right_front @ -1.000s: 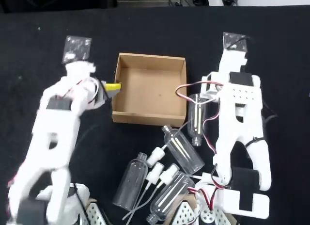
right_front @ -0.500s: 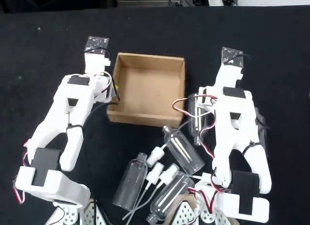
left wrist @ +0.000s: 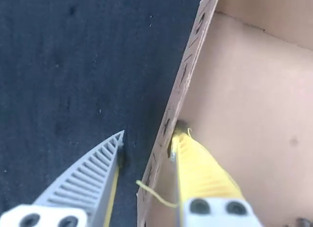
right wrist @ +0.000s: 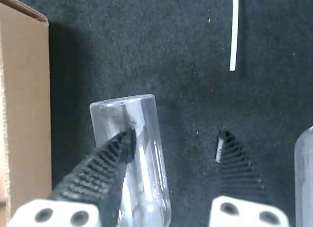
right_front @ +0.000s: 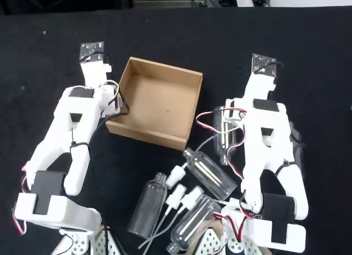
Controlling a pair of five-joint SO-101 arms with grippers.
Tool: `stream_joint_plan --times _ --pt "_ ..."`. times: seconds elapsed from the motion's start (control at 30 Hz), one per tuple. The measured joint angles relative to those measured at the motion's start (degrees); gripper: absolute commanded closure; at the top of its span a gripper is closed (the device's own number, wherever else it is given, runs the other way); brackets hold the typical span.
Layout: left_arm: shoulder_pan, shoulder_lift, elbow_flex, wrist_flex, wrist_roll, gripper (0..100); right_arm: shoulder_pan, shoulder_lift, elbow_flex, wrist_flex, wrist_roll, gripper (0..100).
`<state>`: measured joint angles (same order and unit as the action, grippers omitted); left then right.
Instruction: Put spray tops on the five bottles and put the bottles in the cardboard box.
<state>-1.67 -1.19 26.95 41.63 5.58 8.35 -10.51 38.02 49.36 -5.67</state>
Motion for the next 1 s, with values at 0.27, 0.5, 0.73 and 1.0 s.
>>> stream_joint_plan --times 0.27,0.5,0.73,1.0 --pt "-0.3 -2.1 -3.3 9.1 -3.1 86 -2.3 -0.2 -3.9 3.0 -2.5 76.6" --pt "-0.5 -3.0 -0.8 9.9 -4.9 86 -14.6 0.0 -9.7 3.8 -8.5 76.6" --pt "-0.5 -3.2 3.8 6.8 -5.1 86 -15.6 9.1 -9.7 -7.9 -11.8 76.6" --pt "3.6 -3.4 4.6 8.0 -4.9 86 -15.7 17.8 -9.8 -19.3 -11.8 89.3"
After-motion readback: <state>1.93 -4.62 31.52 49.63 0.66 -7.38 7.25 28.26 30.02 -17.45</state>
